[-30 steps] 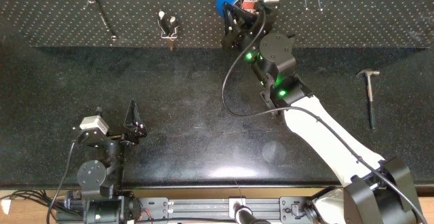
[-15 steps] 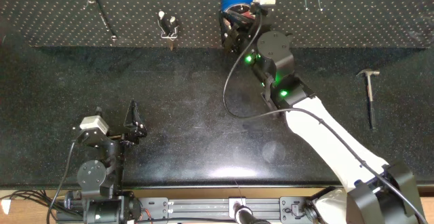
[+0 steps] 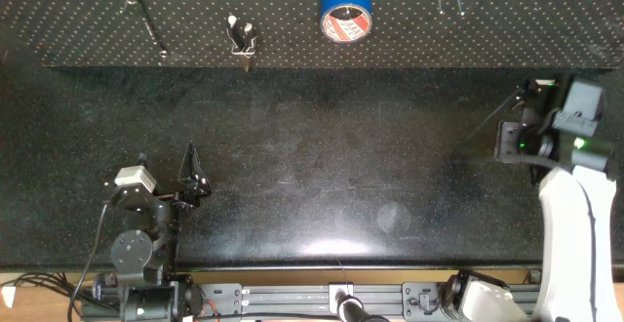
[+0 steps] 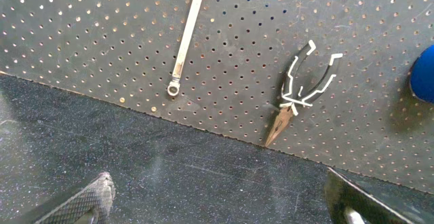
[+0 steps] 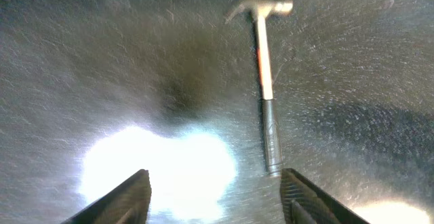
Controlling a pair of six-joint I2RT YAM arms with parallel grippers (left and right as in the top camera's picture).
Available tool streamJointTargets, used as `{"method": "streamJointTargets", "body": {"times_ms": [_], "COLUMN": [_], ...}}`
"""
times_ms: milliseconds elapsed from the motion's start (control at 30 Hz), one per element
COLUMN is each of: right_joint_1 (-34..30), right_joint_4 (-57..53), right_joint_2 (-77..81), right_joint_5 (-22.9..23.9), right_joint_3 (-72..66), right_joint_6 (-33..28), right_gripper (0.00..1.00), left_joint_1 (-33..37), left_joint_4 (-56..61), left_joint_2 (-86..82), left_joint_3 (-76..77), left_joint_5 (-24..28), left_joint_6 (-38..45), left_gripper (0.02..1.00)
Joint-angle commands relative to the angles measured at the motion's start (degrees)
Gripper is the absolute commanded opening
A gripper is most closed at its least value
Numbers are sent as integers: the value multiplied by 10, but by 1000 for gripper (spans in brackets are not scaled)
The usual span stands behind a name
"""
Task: Place Tools Onto Pegboard
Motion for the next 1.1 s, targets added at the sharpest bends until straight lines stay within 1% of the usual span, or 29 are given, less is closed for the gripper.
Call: {"method": "streamJointTargets", "body": {"times_ms": [33,167,200,233,333,367,400,467,533,600,700,1100], "right_joint_1": [-114,-168,-172,-176,-177,-177,-177,-176,-176,-169,-160,-151], "right_joint_4": [-5,12,9,-7,-68,-71,-76,-78,-63,-54,-41,-48], "right_joint_2": [93,172,181,190,250,261,275,289,300,314,335,361], "right_joint_5": [-171,-165,-139,-121,-120,-106,-67,-77,-77,-62,-60,-61], "right_joint_3": [-3,2,13,33,118,127,129,129,129,131,132,132], "right_joint_6": [-157,-159,-154,-150,-150,-149,-153,-177,-182,-193,-217,-221], "right_gripper": [656,658,660,658,660,658,660,660,665,663,663,660], "left_joint_1": [1,1,1,1,1,1,1,1,1,1,1,1], "left_joint_4": [-2,-2,-2,-2,-2,-2,-2,-2,-2,-2,-2,-2], "left_joint_2": [-6,-6,-6,-6,-6,-6,-6,-6,-6,-6,-6,-6], "left_joint_3": [-1,-1,-1,-1,-1,-1,-1,-1,-1,-1,-1,-1], "left_joint_5": [6,6,6,6,6,6,6,6,6,6,6,6], "left_joint_6": [5,5,5,5,5,5,5,5,5,5,6,5], "left_gripper": [993,993,996,993,993,993,996,993,991,993,993,993]}}
